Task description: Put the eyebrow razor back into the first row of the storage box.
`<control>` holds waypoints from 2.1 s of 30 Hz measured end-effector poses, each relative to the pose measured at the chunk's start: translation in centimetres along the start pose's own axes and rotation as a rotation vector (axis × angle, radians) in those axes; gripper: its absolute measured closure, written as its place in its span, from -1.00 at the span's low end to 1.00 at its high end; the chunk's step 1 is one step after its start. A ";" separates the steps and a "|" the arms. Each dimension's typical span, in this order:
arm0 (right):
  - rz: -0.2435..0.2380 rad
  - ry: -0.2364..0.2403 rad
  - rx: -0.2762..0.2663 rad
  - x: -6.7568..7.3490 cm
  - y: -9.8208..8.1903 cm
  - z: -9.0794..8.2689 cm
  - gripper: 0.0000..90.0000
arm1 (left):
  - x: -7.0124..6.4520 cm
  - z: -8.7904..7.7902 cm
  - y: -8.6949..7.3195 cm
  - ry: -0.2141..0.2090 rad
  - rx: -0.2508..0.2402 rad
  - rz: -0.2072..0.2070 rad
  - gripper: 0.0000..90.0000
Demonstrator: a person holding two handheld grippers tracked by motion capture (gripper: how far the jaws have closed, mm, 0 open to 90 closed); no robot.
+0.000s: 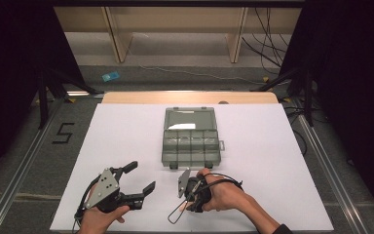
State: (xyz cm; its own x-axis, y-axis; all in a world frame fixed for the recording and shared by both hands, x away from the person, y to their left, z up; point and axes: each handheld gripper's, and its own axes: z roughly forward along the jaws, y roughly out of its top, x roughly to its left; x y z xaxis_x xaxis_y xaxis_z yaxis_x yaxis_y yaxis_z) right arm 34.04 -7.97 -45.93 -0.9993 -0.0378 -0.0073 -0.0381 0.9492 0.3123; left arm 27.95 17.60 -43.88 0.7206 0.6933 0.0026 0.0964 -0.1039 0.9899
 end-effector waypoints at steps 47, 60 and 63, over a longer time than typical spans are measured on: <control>0.030 -0.103 -0.070 -0.8 -1.0 -3.3 0.65 | 0.0 -0.1 0.1 -0.004 -0.012 0.003 -0.64; 0.068 -0.146 -0.151 -1.4 -1.8 -5.5 0.65 | 0.0 -0.1 0.1 -0.003 -0.012 0.002 -0.64; 0.078 -0.159 -0.156 -1.4 -1.9 -6.1 0.65 | -0.1 -0.1 0.1 -0.004 -0.012 0.002 -0.64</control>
State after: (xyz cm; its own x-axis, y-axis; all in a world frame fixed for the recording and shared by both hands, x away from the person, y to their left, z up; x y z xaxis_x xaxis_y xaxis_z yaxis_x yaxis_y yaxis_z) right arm 35.59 -11.63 -40.74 -0.9877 0.0956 -0.1234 0.0283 0.8873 0.4604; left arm 27.85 17.62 -43.72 0.7236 0.6902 0.0044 0.0866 -0.0971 0.9915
